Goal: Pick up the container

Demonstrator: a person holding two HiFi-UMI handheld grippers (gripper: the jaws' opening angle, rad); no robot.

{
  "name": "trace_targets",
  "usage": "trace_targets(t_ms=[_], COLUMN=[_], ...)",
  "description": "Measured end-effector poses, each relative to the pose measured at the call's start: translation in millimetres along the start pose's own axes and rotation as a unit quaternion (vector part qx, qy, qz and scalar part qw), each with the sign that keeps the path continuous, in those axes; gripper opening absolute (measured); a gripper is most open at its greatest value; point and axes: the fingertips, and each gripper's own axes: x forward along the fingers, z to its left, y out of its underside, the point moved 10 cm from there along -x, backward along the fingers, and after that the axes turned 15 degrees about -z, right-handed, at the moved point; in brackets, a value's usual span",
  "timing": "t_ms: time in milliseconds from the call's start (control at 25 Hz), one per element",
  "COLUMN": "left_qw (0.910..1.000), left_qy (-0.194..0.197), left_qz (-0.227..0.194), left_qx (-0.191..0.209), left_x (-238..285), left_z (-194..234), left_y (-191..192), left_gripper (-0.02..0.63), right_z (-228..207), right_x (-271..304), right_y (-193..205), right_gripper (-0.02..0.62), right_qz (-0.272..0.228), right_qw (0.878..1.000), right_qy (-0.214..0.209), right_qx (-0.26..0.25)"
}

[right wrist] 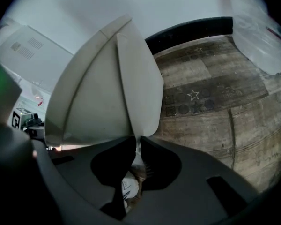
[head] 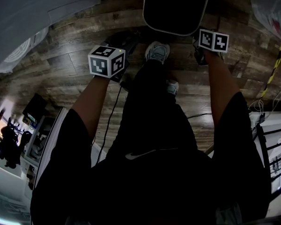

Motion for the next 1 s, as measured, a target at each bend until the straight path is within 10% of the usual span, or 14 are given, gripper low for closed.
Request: trace_targets(t_ms=[760,880,1000], left_qw=[0.9960,0.9806,0.9452], left_qy=[0.011,0.022,0.052], left_qz=[0.027,0.053,0.073], left_qx=[0.084,0.187,0.314], left_x=[-9.3,-5.4,0.0], left_z=[-42.1,-56.0,-77.3], left_y=[-15.1,-12.0,-14.0], left_gripper=[0.166,0.169,0.170], right_z=[35.0,39.8,43.2], right_x=[-50.3,-55.8,-61.0], right_y=[-6.7,-10.2,-15.5], right_gripper=[0.047,0.044,0.044], right_qz=[0.048,0.060,0.073], right_qw=[0.996,0.994,0.993], right_qy=[0.012,0.015,0.014], right_qx=[0.075,0.092,0.092])
